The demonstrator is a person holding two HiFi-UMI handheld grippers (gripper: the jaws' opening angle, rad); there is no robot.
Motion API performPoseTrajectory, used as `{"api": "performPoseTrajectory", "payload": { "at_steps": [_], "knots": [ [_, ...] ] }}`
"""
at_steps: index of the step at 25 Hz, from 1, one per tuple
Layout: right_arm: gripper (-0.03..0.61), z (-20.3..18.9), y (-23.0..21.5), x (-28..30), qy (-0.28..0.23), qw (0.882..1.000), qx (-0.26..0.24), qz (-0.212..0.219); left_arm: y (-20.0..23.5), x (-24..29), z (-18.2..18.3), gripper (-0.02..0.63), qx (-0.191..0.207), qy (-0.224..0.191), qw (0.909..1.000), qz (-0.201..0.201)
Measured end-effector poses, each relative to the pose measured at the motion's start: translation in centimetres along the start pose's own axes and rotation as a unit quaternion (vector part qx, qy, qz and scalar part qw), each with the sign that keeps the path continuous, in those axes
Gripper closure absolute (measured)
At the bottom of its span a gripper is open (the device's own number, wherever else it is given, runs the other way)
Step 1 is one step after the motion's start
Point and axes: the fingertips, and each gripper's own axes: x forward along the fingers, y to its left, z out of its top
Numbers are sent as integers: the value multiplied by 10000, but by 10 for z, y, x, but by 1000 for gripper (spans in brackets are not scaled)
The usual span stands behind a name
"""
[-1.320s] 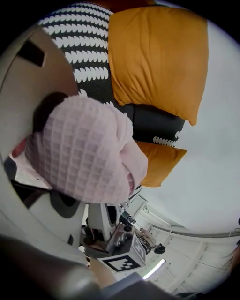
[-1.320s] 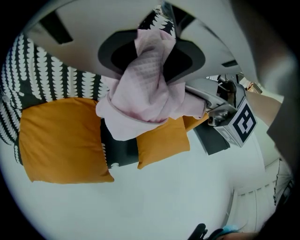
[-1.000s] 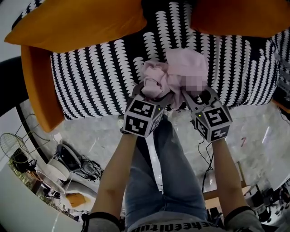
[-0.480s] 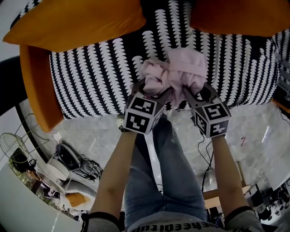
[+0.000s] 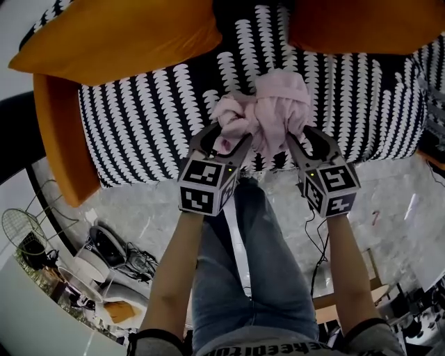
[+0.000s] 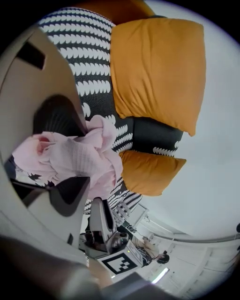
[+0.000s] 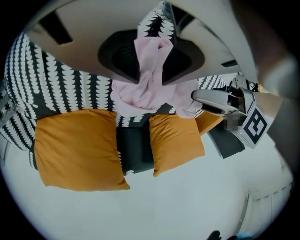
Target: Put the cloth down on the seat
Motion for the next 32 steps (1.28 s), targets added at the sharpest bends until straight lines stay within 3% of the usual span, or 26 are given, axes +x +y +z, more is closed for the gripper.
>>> {"api": "performPoseTrajectory", "payload": {
  "at_steps": [5,8,10,13,18,23,26,32],
  "knots": [
    [440,23,26,-19,-116,9999,-71,99,0,-30,11,386,23,-94,9999,57],
    [443,33,39,-28,-134,9997,-132,137,-3,-37,17,463,67,-89,9999,79],
    [510,41,44,-33,-255,9995,-169,72,-3,-42,23,514,168,-138,9997,128],
    [576,50,55,-35,-430,9988,-218,-27,0,-48,26,531,278,-193,9994,42],
    [583,53,84,-37,-732,9971,-203,13,3,-59,18,591,486,-292,9983,-135],
    [583,53,108,-79,-1268,9918,-114,-82,-45,-89,21,592,1171,-418,9906,-569],
    [583,57,131,-105,-1453,9893,-71,-76,-68,-116,21,592,1363,-468,9859,-853],
    [583,85,172,-165,-1972,9799,26,-302,-111,-188,55,592,1781,-863,9696,-1440]
  ]
}}
